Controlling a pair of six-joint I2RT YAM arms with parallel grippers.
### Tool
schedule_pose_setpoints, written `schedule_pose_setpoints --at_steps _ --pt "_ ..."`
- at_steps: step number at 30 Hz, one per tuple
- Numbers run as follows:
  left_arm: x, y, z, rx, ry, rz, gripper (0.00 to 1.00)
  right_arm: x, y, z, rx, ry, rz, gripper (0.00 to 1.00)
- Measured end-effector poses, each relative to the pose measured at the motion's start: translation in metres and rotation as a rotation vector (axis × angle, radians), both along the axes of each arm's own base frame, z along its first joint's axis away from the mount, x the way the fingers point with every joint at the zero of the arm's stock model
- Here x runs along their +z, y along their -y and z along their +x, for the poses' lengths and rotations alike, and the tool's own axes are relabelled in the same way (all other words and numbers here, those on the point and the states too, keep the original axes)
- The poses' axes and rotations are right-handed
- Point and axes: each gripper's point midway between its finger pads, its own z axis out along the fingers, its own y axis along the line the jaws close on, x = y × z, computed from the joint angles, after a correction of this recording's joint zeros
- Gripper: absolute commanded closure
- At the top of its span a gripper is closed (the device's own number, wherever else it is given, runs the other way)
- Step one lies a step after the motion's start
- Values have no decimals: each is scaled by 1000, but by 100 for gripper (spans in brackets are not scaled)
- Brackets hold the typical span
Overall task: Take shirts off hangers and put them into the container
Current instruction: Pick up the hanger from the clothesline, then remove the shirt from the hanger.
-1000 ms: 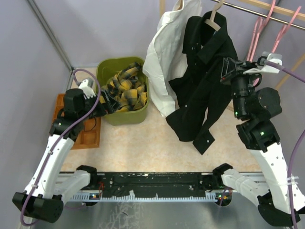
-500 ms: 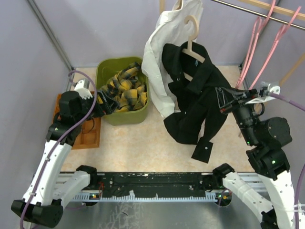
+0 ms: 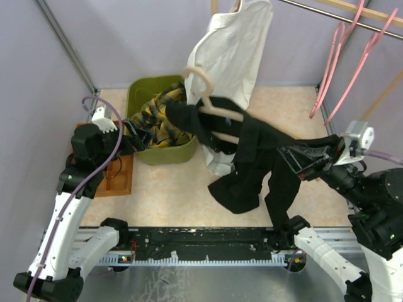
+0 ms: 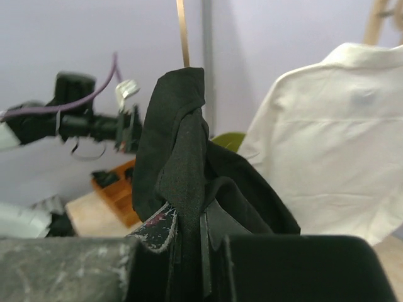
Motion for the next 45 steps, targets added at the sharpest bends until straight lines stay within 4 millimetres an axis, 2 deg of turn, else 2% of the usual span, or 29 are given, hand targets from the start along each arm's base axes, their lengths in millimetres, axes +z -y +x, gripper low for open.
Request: schedule_pose_setpoints --at_steps 3,5,10,13,15,17,19,24,27,31,34,36,42,45 --pt "7 -3 -2 16 25 -6 1 -22 -16 -10 111 -45 -59 100" --pt "10 -5 -3 28 37 -12 1 -48 -29 -10 187 -112 -100 100" --pt "19 -8 -5 46 69 -27 1 -123 -58 5 325 -372 -167 100" --pt "22 -7 -5 46 78 -32 1 -149 -68 9 372 -494 -179 100" --pt "22 -7 -5 43 77 -36 1 -151 -71 6 398 -523 -170 100" --pt "22 -6 -6 41 77 -37 1 -139 -73 -1 436 -484 -147 100" --pt "23 -6 -6 41 75 -44 1 -118 -74 -12 489 -403 -116 100" --pt "30 -6 -10 43 99 -61 1 -99 -73 -26 542 -315 -89 100" --pt "39 -5 -12 34 135 -73 1 -114 -78 -20 553 -352 -82 100" --pt "45 -1 -13 11 154 -83 1 -155 -87 -4 555 -513 -84 100" --pt "47 4 -14 -18 159 -90 1 -167 -92 3 555 -582 -84 100" --pt "46 9 -13 -51 155 -97 1 -165 -93 4 560 -583 -79 100" --pt "49 27 -16 -157 157 -123 1 -142 -89 -10 599 -488 -65 100" --pt "57 33 -22 -204 187 -137 5 -138 -87 -13 594 -463 -58 100"
